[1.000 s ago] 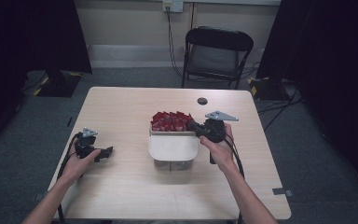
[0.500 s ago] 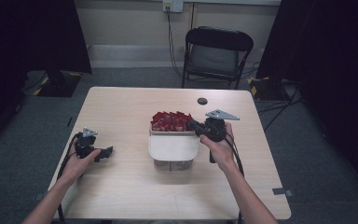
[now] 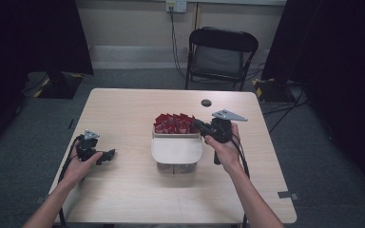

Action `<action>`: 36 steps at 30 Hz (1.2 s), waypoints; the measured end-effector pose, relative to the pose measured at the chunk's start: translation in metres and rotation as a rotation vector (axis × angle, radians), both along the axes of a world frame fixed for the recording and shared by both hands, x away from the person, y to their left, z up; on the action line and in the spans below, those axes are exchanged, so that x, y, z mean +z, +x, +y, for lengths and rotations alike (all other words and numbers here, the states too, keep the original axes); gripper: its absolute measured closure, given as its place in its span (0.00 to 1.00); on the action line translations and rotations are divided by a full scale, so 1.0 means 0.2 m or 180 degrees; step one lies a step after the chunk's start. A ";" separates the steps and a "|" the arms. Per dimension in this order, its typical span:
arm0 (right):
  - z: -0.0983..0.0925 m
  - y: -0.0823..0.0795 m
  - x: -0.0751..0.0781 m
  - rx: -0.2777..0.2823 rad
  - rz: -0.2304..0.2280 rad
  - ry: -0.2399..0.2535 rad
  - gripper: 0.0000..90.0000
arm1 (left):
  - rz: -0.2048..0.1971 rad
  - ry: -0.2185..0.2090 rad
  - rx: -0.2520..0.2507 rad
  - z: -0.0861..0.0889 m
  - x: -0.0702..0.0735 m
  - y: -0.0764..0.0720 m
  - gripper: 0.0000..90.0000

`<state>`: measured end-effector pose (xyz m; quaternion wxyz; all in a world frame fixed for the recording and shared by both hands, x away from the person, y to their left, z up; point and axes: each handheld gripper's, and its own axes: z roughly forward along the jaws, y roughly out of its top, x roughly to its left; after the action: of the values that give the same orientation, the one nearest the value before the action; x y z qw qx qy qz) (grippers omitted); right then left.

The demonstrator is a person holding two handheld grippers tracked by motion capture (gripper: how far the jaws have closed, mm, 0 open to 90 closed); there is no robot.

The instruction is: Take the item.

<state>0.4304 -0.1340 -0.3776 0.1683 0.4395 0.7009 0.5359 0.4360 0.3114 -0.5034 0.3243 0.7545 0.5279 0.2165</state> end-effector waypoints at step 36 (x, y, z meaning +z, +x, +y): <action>-0.02 -0.02 0.08 0.0023 -0.0110 0.0171 0.99 | 0.0000 0.0001 0.0000 0.00 0.00 0.00 0.00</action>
<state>0.4264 -0.1371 -0.3616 0.1666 0.4320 0.6848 0.5627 0.4360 0.3114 -0.5034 0.3242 0.7545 0.5279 0.2165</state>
